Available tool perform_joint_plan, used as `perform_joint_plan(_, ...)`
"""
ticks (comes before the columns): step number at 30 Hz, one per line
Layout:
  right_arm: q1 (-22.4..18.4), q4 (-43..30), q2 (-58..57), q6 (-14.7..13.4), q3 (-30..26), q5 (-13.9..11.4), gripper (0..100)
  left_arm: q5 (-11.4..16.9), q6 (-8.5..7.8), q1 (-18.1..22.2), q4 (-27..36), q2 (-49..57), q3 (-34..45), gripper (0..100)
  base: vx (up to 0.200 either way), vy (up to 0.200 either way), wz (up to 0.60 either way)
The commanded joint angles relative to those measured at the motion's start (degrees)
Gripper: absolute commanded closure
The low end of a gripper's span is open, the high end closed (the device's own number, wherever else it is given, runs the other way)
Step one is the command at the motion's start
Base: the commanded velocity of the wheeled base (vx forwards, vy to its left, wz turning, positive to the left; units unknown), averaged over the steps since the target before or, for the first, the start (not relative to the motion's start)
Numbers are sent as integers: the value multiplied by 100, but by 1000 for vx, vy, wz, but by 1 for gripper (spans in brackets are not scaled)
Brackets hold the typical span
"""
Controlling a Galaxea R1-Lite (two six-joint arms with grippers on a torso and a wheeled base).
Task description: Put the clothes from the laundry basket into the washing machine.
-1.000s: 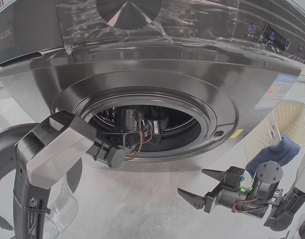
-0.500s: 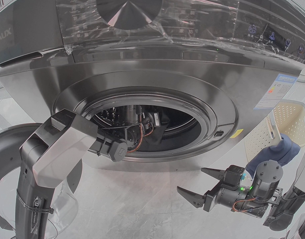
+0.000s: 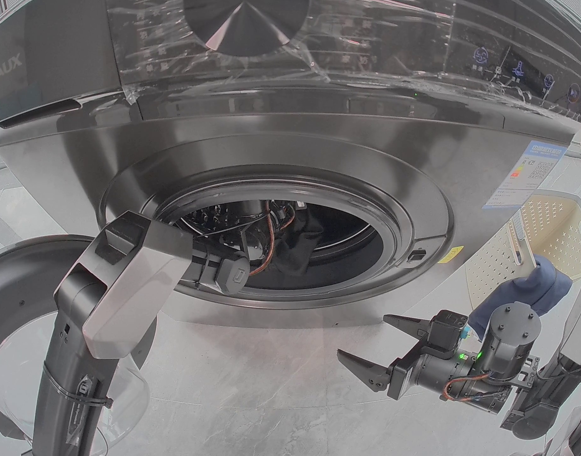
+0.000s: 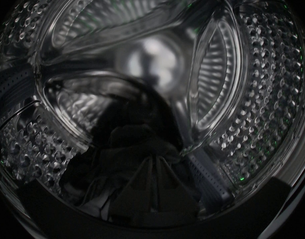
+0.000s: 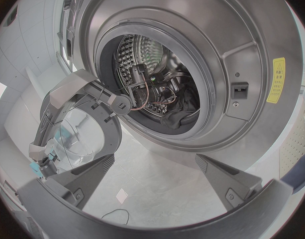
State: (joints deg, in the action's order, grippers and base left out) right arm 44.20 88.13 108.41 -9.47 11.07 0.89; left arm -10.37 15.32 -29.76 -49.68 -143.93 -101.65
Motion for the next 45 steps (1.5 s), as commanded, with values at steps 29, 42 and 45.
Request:
perform_joint_plan(29,62,3,93,-2,1,8,0,308,-574,-57,520,630,2413,0,0,0,0)
perform_joint_plan(42,27,3,93,-2,18,8,0,326,-645,-13,573,533,1929,100,0,0,0)
perform_joint_plan(45,18,3,93,-2,18,8,0,334,-601,-13,556,542,1701,100,0,0,0)
